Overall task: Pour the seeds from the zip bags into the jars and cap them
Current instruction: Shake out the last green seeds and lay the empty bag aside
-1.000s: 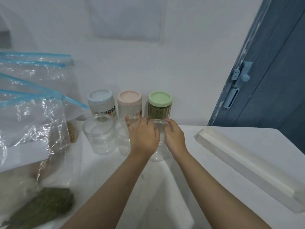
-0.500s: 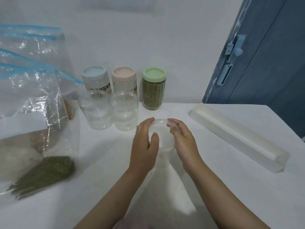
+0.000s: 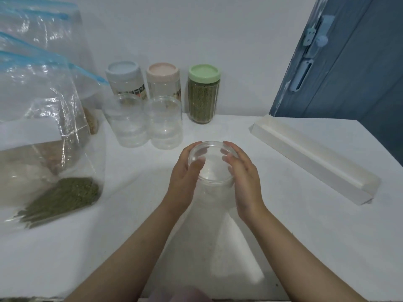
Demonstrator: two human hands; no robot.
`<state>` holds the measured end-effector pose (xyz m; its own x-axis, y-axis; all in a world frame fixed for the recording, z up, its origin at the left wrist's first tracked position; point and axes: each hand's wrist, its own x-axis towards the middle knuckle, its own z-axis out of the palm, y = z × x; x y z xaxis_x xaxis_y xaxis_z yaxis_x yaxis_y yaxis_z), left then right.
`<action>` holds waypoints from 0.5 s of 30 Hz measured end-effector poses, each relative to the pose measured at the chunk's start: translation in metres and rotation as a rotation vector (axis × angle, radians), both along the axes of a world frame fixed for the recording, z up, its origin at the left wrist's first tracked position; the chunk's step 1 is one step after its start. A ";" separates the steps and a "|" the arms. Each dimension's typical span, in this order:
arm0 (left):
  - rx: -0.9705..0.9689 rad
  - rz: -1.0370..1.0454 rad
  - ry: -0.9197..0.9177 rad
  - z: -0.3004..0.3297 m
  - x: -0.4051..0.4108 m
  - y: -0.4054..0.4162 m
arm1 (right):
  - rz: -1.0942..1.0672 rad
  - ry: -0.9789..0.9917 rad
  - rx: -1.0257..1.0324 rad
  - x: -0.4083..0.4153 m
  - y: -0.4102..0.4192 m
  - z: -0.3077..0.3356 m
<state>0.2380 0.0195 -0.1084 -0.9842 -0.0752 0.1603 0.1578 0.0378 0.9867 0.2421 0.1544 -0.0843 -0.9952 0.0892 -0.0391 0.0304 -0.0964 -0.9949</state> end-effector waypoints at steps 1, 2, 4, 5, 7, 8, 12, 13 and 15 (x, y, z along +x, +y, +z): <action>-0.013 -0.037 -0.023 0.001 -0.001 -0.003 | 0.018 -0.001 0.008 -0.001 0.002 0.001; -0.026 -0.066 -0.042 0.002 -0.002 -0.005 | 0.037 -0.003 0.017 -0.002 0.004 0.002; -0.086 -0.092 -0.030 0.005 -0.002 -0.009 | 0.071 -0.007 0.033 -0.005 0.007 0.004; -0.128 -0.101 0.000 0.006 -0.002 -0.010 | 0.081 -0.008 0.038 -0.006 0.008 0.004; -0.196 -0.137 0.055 0.004 -0.003 -0.012 | 0.086 -0.005 0.047 -0.010 0.009 0.005; -0.213 -0.162 0.068 0.002 -0.002 -0.013 | 0.089 -0.007 0.050 -0.012 0.009 0.004; -0.155 -0.258 -0.011 0.002 -0.001 -0.016 | 0.164 -0.048 0.083 -0.023 0.012 0.006; -0.141 -0.274 -0.034 0.004 -0.001 -0.017 | 0.200 -0.054 0.094 -0.025 0.014 0.007; -0.138 -0.302 -0.062 0.007 -0.002 -0.019 | 0.243 -0.044 0.123 -0.028 0.016 0.009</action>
